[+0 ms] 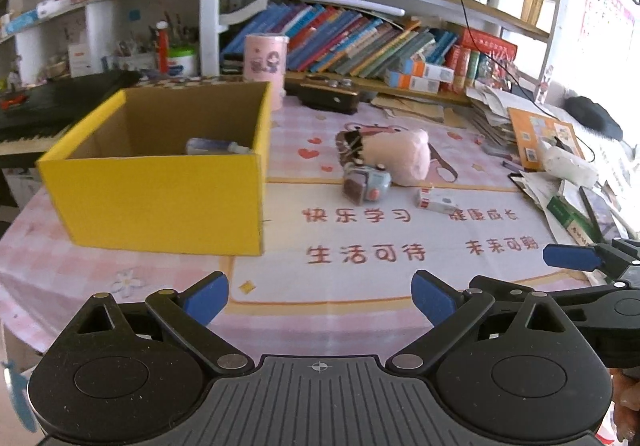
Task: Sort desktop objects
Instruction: 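Lift both tools out of the box and move toward the toy truck, then grasp the grey toy truck with the left tool while the right tool grasps the white medicine box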
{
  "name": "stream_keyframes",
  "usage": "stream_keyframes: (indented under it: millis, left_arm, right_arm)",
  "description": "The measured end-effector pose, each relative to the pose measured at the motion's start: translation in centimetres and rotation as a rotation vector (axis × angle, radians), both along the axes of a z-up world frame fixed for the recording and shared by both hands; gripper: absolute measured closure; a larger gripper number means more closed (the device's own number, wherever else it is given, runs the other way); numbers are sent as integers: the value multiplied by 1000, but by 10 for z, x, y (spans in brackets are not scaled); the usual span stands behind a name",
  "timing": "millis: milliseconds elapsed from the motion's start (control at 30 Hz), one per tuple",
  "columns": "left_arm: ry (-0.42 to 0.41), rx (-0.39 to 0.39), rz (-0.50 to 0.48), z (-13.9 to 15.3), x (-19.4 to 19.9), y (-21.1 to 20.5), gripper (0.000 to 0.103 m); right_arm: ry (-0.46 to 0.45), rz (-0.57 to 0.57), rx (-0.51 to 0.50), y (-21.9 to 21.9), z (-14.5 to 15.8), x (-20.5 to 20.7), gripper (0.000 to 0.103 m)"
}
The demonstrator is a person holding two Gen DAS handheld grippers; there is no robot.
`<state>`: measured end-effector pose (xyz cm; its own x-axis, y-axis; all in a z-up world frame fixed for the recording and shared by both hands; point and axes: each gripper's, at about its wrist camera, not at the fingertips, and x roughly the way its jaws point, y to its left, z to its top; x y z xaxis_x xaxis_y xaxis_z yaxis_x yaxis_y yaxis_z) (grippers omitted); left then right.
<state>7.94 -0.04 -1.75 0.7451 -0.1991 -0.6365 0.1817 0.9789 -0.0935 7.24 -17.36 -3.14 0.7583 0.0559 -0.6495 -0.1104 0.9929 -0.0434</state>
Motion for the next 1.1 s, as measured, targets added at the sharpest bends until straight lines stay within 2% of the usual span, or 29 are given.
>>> stream_keyframes:
  millis: [300,533,1100]
  left_arm:
    - [36,-21,-69,-10,40,-48,4]
    - [60,-32,-61,-14,68,-75,4]
    - [56,31,57,-10,125,-101,4]
  right_arm:
    - [41,-55,-23,-48,-5,32,19]
    - [61,-51,-31,-76,-7,57,19]
    - [98,136,5,-94,-19,142,19]
